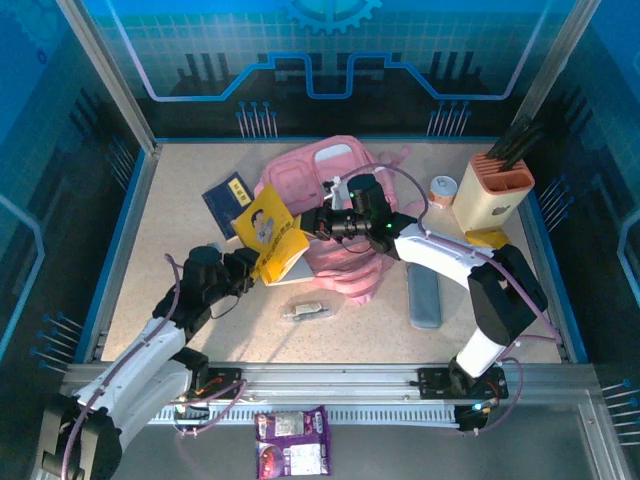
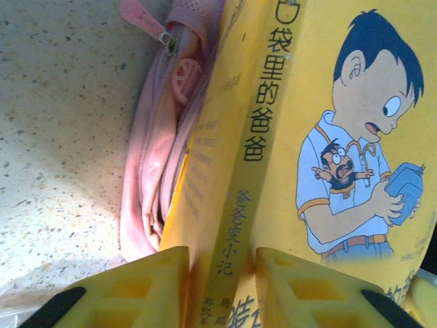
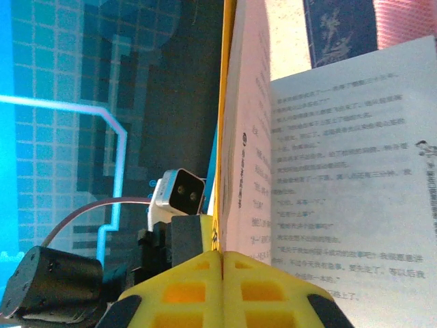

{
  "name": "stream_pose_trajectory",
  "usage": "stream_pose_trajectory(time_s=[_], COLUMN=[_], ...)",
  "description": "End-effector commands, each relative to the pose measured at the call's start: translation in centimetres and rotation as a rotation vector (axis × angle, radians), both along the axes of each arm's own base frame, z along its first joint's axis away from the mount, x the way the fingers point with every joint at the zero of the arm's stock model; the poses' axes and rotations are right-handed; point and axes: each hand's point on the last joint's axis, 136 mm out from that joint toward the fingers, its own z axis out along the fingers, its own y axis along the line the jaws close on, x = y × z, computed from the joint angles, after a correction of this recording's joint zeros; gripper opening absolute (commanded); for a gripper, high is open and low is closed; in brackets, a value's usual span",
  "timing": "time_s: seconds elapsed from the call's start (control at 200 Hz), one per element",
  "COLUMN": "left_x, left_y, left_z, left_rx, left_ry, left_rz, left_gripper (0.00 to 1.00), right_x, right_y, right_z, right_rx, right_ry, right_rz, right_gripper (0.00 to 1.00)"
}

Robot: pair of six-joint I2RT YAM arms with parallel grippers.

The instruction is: Pack the student bag

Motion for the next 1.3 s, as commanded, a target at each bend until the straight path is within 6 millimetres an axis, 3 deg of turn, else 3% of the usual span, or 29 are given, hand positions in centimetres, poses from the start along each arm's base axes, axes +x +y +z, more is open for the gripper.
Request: stream_pose_trajectory(time_s=[0.0,0.11,0.19,0.35,0.41,0.52,0.705,0.81,0.99,1.136,1.296], left_x=[0.7,0.6,0.6,0.6,0.6,0.7,1.7,2.7,3.9,4.1,4.2], left_y=[-0.4,-0.3,-0.2,0.2,0.3,0.3,-0.7,-2.5,-5.7,-7.7,-9.4], left_z=[2.4,2.8,3.2,4.8,6.0,8.9,15.0,18.7,23.4,27.2,29.2], left_rx=[-0.020,-0.008,0.002,0.042,0.076,0.142,0.219,0.221,0.222,0.139,0.091], left_ry=[-0.089,-0.096,-0.104,-0.142,-0.166,-0.231,-0.403,-0.524,-0.680,-0.823,-0.875], left_rz=[-0.003,-0.005,-0.006,-0.007,-0.015,-0.044,-0.117,-0.190,-0.309,-0.349,-0.380], left_gripper=[0.25,0.18,0.12,0.05,0.00,0.00,0.00,0.00,0.00,0.00,0.00], right_x=[-0.9,-0.9,-0.9,-0.8,-0.7,-0.9,-1.5,-2.0,-2.6,-2.3,-1.9], right_y=[0.5,-0.1,-0.4,-2.0,-2.8,-4.2,-6.1,-7.0,-7.8,-8.4,-8.7], right_z=[-2.0,-3.1,-3.1,-2.2,-1.7,-1.0,0.6,2.1,5.7,7.2,8.7], right_rx=[-0.029,-0.072,-0.092,-0.141,-0.164,-0.188,-0.167,-0.134,-0.021,0.079,0.183], right_ry=[0.036,0.042,0.039,-0.006,-0.032,-0.048,-0.048,-0.064,-0.117,-0.122,-0.139], right_rz=[0.015,-0.002,-0.004,-0.027,-0.037,-0.025,0.001,0.019,0.045,0.047,0.050], right_gripper=[0.00,0.00,0.08,0.51,0.61,0.76,0.93,1.00,1.00,1.00,1.00])
